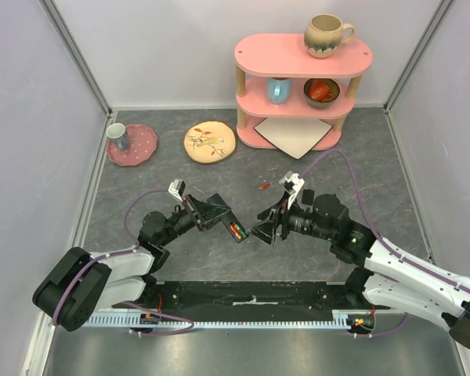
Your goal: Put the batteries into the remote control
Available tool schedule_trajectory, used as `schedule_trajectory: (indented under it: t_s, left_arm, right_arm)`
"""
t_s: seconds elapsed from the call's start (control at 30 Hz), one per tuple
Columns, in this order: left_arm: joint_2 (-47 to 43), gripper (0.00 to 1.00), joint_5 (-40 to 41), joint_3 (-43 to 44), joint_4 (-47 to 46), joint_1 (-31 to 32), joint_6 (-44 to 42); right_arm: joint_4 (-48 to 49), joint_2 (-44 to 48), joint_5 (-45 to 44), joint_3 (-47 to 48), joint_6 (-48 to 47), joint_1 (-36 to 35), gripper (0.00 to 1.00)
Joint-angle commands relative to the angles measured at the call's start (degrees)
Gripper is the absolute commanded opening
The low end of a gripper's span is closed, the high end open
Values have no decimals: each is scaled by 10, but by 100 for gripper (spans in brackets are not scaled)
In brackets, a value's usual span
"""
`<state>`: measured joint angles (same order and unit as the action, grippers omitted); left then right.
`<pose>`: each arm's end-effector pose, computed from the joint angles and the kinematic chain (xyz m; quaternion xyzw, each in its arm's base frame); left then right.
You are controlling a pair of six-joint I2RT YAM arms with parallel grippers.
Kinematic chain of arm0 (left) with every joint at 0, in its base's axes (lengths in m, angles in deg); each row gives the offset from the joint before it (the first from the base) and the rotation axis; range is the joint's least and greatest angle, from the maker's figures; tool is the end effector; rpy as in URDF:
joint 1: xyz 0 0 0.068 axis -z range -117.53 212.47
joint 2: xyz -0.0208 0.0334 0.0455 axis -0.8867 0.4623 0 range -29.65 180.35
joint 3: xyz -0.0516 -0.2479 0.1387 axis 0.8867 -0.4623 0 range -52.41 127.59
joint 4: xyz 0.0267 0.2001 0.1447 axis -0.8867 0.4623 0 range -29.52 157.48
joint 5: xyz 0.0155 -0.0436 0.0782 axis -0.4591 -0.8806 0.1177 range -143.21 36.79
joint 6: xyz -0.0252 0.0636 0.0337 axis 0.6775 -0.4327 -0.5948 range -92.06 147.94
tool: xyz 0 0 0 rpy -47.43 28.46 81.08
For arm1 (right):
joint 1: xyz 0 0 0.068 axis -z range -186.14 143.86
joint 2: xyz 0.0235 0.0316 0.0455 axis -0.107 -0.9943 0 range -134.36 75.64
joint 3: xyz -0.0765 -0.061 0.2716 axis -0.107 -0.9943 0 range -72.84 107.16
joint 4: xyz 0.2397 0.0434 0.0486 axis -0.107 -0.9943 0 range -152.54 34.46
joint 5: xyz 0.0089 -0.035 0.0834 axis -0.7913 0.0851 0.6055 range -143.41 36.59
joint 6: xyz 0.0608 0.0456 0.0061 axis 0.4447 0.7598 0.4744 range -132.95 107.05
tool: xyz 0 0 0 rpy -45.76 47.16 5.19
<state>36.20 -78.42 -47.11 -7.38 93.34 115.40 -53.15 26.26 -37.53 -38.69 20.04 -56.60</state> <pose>0.1596 -0.1276 0.2146 -0.1613 0.6453 -0.7030 0.2517 0.1193 0.1723 0.2931 -0.2027 0.7522 0.4917 0.3891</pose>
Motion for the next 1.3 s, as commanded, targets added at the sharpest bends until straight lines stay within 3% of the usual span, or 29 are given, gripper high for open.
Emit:
schedule_trajectory:
  t_s: [0.0,0.33,1.27]
  left_arm:
    - [-8,2,-16,25,-28,-2,6]
    - [-23,2,-19,30,-10,-2,-9]
    - [-41,2,-26,24,-18,-1,-6]
  right_arm:
    - [117,25,49,-33,30,2,78]
    - [194,-9,94,-73,53,2,68]
    - [237,-57,96,-83,64,2,60]
